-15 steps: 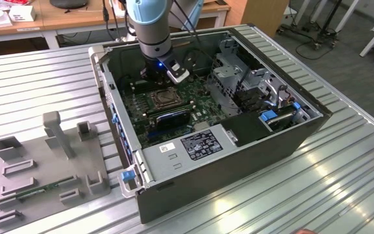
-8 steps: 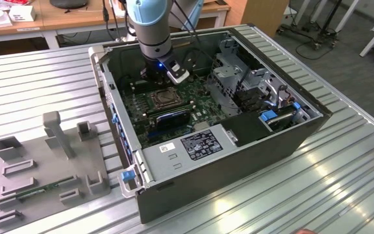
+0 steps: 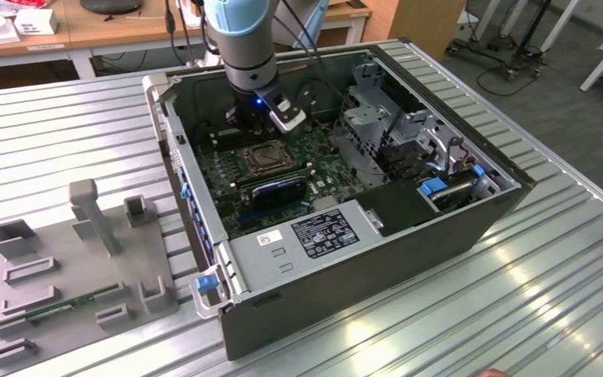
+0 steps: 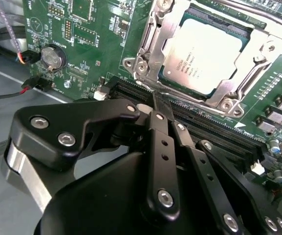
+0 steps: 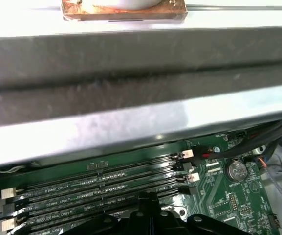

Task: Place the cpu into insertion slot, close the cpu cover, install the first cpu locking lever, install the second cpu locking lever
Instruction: 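Install the first cpu locking lever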

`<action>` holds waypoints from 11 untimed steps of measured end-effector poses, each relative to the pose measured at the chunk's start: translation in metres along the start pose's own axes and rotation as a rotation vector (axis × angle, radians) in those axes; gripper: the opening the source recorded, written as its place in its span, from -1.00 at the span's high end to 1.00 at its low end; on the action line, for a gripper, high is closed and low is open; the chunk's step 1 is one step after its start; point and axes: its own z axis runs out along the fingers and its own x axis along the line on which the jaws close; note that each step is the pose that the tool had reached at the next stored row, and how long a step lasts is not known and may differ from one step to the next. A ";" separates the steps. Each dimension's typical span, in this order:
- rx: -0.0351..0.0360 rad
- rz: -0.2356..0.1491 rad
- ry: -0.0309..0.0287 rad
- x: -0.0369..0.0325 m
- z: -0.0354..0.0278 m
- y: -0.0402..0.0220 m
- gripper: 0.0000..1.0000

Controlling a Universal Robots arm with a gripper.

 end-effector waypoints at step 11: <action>-0.0003 0.000 -0.0001 -0.0013 -0.0061 0.0018 0.79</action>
